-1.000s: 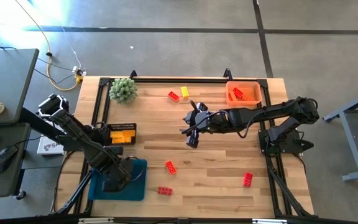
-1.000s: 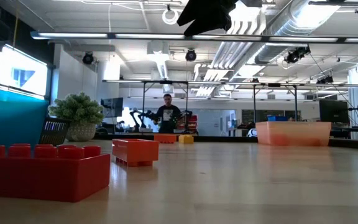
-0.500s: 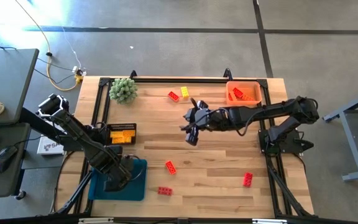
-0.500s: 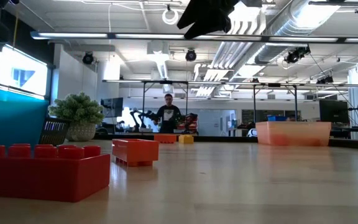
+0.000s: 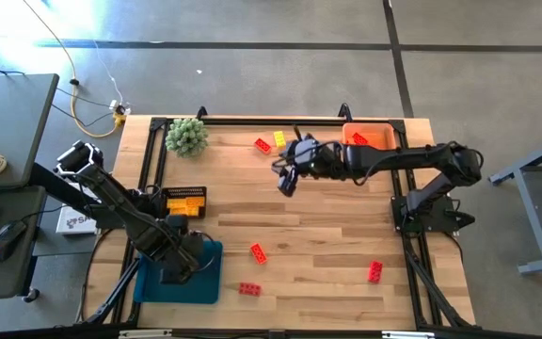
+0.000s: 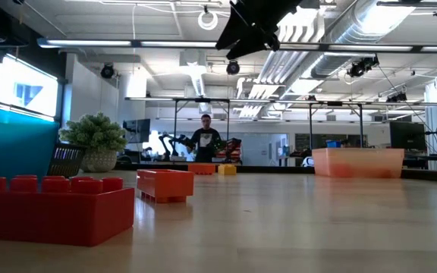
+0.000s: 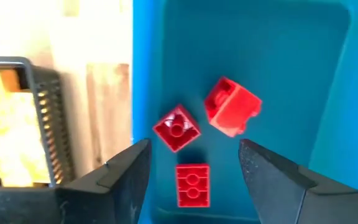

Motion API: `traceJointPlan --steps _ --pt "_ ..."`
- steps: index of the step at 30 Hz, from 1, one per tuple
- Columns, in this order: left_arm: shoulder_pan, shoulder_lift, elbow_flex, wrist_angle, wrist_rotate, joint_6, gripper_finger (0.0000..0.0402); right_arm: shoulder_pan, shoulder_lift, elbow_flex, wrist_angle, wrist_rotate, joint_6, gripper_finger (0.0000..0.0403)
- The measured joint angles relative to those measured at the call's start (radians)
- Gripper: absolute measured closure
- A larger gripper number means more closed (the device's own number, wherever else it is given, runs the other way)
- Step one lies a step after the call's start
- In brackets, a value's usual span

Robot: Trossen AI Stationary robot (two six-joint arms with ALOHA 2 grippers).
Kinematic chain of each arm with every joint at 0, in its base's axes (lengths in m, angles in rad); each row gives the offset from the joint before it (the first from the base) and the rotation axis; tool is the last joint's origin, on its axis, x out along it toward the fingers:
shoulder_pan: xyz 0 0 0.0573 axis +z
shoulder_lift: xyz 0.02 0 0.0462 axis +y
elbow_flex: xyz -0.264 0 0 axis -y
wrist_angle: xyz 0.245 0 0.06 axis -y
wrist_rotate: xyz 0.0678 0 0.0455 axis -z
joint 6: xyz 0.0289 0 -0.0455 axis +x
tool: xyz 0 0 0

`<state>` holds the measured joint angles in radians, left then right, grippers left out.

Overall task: Sort & place blocks by color
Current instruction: Put the yellow game piece into the black bin

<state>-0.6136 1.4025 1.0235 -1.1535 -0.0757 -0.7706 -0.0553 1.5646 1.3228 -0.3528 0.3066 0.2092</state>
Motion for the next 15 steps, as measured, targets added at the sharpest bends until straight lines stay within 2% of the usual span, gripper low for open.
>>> traceJointPlan --steps 8,15 --pt "0.006 -0.090 0.000 -0.020 -0.067 0.004 0.0172 -0.119 0.000 0.000 0.097 -0.100 -0.008 0.0185" --pt "0.045 -0.211 0.000 -0.024 -0.203 0.029 0.0172 -0.231 0.000 0.000 0.168 -0.145 -0.008 0.0185"
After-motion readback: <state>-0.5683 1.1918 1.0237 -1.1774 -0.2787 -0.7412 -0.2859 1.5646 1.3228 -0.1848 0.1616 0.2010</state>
